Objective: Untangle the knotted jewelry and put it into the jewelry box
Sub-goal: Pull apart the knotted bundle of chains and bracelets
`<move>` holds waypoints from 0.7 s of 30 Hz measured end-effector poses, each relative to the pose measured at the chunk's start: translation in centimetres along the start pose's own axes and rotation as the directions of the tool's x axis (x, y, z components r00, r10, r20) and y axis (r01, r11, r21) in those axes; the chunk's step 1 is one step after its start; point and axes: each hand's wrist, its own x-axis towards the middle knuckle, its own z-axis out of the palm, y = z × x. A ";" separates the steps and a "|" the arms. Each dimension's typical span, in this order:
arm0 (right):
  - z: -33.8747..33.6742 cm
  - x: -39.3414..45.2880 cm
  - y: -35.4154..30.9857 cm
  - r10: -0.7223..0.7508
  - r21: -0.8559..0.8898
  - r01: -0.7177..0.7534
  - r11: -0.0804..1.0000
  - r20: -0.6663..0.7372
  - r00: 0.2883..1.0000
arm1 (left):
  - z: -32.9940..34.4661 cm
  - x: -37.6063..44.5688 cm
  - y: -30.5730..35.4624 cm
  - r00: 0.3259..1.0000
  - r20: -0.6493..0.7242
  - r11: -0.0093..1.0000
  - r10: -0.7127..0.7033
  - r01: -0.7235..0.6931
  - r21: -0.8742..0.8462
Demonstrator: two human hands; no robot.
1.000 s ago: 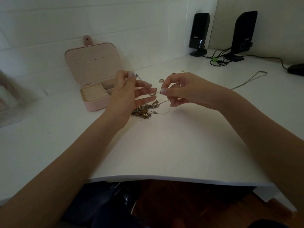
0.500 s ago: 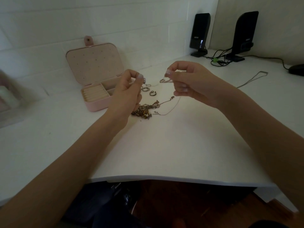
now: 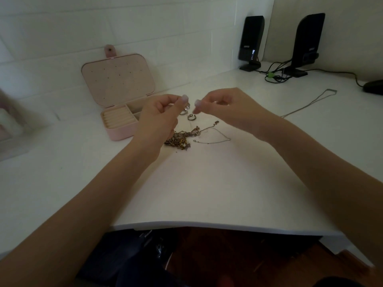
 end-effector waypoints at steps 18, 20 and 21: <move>0.5 0.5 0.1 -0.218 0.114 0.244 0.963 -0.201 0.955 | 0.3 -0.3 0.5 0.993 0.116 0.998 -0.008 0.001 0.067; 0.3 0.5 0.1 -0.227 0.105 0.252 0.962 -0.202 0.953 | 0.1 -0.3 0.6 0.992 0.122 0.999 -0.019 0.015 0.036; 0.3 0.5 0.1 -0.229 0.101 0.253 0.962 -0.204 0.952 | 0.0 -0.3 0.7 0.991 0.129 0.999 -0.035 0.033 0.018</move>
